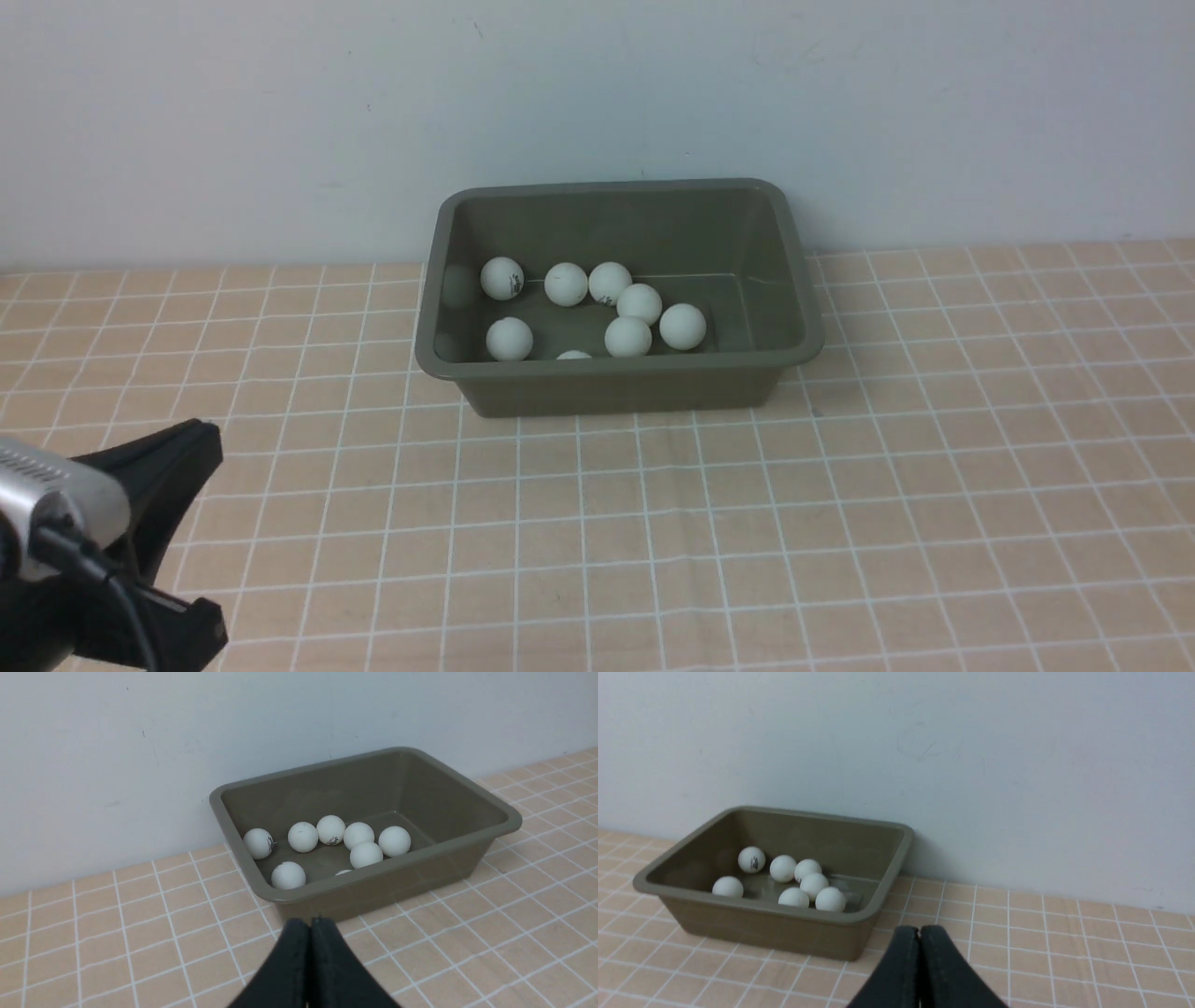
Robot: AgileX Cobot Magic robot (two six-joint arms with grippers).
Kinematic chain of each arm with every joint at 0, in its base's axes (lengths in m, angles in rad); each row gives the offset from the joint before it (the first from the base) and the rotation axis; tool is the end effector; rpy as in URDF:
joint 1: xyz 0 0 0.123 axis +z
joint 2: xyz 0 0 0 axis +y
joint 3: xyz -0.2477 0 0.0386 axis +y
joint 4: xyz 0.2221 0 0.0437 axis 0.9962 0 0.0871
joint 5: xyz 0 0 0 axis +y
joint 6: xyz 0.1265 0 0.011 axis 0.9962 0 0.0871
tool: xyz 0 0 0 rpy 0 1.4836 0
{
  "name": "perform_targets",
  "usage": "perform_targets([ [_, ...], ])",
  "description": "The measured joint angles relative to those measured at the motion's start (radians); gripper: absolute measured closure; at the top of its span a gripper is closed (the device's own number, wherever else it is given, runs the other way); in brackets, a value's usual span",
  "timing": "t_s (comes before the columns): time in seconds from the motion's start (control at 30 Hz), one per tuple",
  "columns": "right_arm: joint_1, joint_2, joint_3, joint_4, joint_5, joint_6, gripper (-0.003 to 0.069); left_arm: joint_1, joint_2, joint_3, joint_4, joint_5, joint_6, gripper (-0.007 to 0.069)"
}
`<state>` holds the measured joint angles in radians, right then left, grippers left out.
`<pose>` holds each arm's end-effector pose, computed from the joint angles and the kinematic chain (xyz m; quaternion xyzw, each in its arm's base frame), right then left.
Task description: Put the table tennis balls into the box on the light coffee tablecloth.
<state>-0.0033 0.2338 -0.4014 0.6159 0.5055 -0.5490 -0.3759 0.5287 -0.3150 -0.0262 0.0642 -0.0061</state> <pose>0.0999 0.0352 0.2775 -0.0878 0.7572 0.1087 0.6381 0.1456 -0.0577 0.2528 0.1324 0.7598 -0.1296 0.6232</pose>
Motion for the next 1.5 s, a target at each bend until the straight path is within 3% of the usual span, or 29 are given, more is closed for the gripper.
perform_targets([
  [0.47,0.000,-0.110,0.121,0.082,-0.100,-0.018,0.0677,0.000,-0.239,0.135,0.000,0.004,-0.044,0.0693],
  [0.9,0.000,-0.133,0.143,0.086,-0.173,-0.030,0.0677,0.000,-0.257,0.136,0.000,0.005,-0.050,0.0693],
  [1.5,0.000,-0.133,0.143,0.089,-0.154,-0.030,0.0677,0.034,-0.293,0.136,0.001,0.006,-0.051,0.0693],
])
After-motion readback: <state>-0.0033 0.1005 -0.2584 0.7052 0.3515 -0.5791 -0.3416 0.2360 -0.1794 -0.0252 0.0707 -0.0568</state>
